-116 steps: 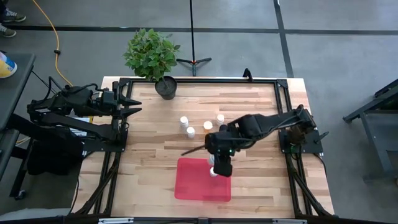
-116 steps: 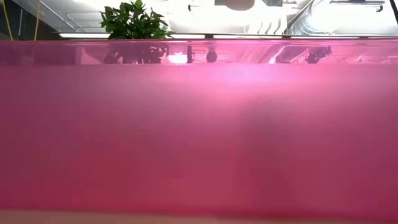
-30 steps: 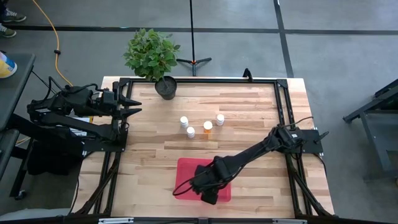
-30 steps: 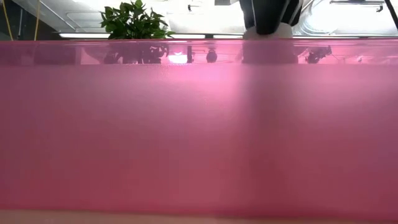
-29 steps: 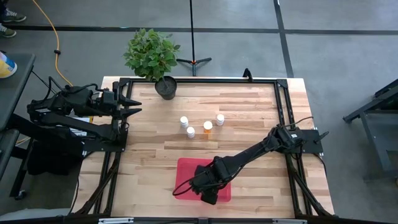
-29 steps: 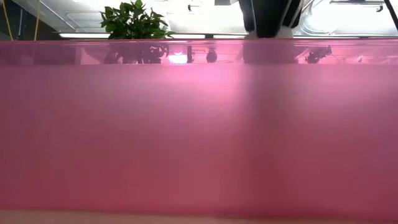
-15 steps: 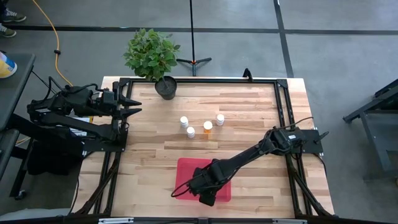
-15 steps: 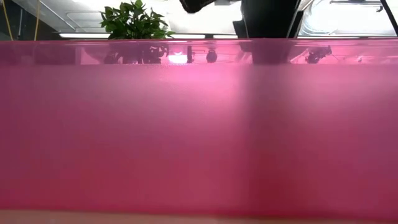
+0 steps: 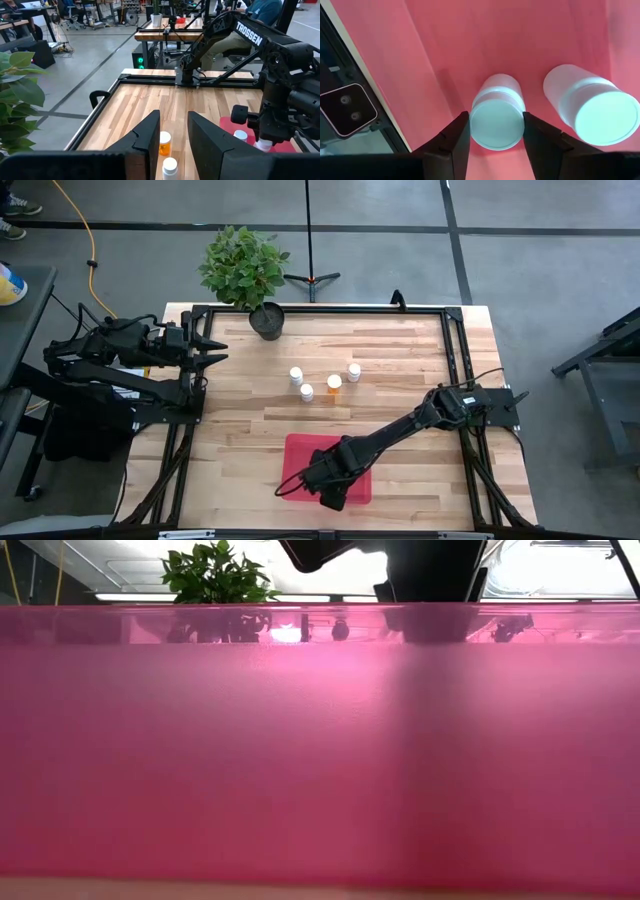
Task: Pick and place pill bottles into a basket
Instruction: Put the white pill bottle into the red bin
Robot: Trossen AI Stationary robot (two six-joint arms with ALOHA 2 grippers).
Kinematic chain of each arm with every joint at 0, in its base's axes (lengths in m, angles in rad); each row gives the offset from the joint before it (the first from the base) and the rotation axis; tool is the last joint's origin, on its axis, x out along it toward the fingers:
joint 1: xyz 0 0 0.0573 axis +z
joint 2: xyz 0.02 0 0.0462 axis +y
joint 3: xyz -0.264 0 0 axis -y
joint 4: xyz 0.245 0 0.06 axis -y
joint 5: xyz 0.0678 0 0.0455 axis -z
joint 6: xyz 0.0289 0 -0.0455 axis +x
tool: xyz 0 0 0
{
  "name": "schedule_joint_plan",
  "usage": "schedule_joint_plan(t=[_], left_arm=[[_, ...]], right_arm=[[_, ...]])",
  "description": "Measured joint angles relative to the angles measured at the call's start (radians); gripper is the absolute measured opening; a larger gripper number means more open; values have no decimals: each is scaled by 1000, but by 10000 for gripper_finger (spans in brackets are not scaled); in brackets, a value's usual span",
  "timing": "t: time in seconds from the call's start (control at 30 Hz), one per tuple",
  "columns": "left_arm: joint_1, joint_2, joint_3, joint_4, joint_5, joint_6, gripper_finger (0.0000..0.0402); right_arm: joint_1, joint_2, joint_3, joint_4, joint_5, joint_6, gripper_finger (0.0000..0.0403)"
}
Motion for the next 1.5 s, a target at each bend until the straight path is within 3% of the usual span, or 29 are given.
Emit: schedule_joint_plan(t=[0.7,1.1,1.5], left_arm=[[0,0,0,0,0,4,133],[0,0,0,0,0,4,133],[0,0,0,0,0,4,134]], right_arm=[[0,6,-3,-7,5,-1,228],[0,3,1,-17,-32,-5,232],[-4,-69,2,-56,4,-4,232]])
